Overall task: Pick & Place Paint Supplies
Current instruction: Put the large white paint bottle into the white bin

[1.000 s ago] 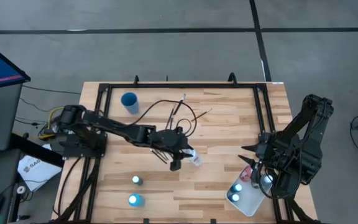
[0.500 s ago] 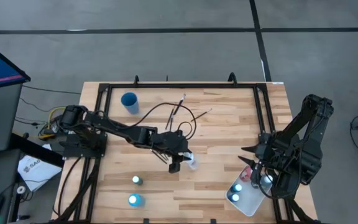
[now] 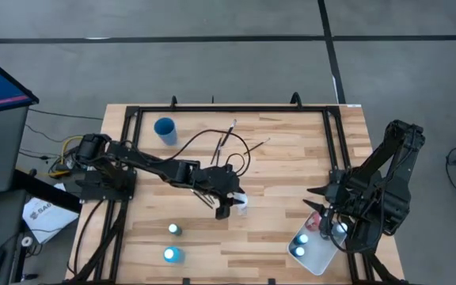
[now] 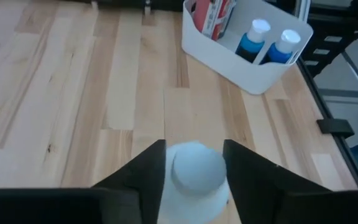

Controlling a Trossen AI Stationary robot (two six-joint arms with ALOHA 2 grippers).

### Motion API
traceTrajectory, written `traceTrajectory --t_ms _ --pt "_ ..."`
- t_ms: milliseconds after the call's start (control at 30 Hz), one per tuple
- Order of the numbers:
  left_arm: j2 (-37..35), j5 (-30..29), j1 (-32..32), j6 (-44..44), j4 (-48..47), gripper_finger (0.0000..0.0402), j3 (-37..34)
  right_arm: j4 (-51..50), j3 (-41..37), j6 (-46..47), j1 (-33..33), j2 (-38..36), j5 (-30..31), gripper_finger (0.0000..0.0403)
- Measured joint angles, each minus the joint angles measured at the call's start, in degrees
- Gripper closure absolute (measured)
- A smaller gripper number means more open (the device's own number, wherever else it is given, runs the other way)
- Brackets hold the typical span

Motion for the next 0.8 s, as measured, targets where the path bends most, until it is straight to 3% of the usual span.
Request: traceTrajectory --t_ms 267,500,667,800 --pt "-1.18 0.32 -0.11 1.08 -0.87 0.0191 -0.15 2.01 0.0 -3.99 -2.83 0.0 0.0 0.0219" --pt "-11.68 1.95 -2.56 6.42 -5.58 0.0172 -0.07 19.16 0.0 -29.9 -13.06 0.0 -0.93 0.0148" --pt "-21.91 -0.23 -5.5 6.52 -8.74 0.0178 -1.08 30.49 0.06 -44.21 -21.7 1.44 -8.58 0.0138" --pt "-31.27 -2.36 -8.17 6.34 -9.1 0.0188 -7.51 36.75 0.04 -52.72 -27.77 5.26 -16.85 0.0138"
